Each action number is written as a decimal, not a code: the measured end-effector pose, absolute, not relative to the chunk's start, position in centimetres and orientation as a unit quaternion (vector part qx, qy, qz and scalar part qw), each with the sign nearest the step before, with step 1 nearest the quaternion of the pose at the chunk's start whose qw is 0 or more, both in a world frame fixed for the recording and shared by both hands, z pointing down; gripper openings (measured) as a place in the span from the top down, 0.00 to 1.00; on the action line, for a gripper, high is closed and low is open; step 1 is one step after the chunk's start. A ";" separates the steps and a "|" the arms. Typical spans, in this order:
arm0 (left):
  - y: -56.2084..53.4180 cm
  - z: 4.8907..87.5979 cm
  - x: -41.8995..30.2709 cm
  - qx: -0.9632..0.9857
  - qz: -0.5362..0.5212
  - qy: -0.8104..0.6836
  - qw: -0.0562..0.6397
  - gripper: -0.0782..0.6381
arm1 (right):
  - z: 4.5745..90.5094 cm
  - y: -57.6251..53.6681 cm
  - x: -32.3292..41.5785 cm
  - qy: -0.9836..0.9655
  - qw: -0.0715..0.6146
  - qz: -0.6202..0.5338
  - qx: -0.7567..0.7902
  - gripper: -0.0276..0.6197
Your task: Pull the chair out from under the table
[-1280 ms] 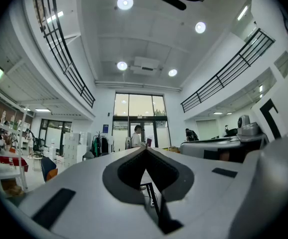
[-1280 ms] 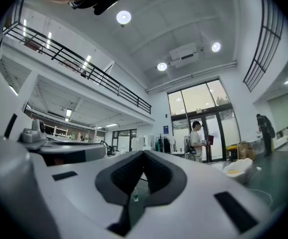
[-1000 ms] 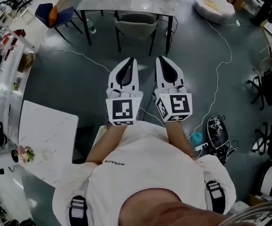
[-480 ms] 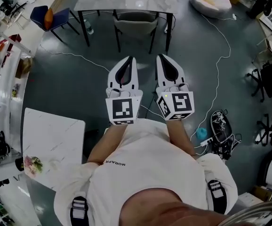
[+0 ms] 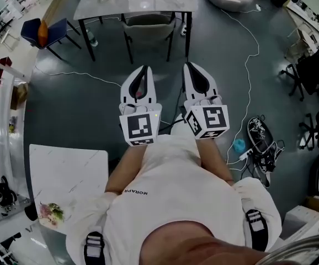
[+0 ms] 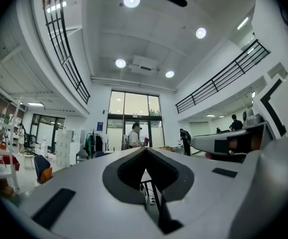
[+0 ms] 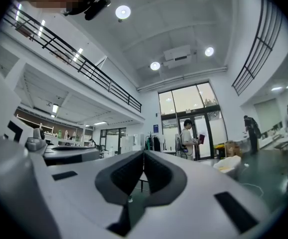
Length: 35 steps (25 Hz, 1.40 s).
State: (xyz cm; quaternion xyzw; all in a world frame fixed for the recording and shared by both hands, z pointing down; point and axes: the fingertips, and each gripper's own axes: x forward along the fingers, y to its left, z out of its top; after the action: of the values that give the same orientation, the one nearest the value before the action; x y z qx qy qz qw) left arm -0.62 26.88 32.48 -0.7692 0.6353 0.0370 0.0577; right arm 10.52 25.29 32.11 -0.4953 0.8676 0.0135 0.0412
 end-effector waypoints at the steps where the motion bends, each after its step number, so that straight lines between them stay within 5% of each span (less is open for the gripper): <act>1: 26.8 32.6 -0.8 -0.770 0.038 0.634 0.057 0.89 | 32.1 25.1 10.5 0.865 0.040 0.015 -0.500 0.94; 14: 20.2 34.8 -3.2 -0.771 0.026 0.635 0.044 0.89 | 34.3 18.3 7.5 0.866 0.003 0.009 -0.500 0.94; 35: -7.6 37.0 -3.2 -0.758 -0.055 0.648 0.044 0.89 | 36.9 -10.3 5.8 0.891 -0.020 -0.027 -0.454 0.94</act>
State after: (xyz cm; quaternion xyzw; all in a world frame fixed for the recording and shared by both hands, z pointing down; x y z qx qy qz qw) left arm -3.23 -7.64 37.05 -0.7582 0.6482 -0.0549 0.0444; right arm 5.81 -10.31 36.86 -0.4536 0.8906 -0.0275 -0.0205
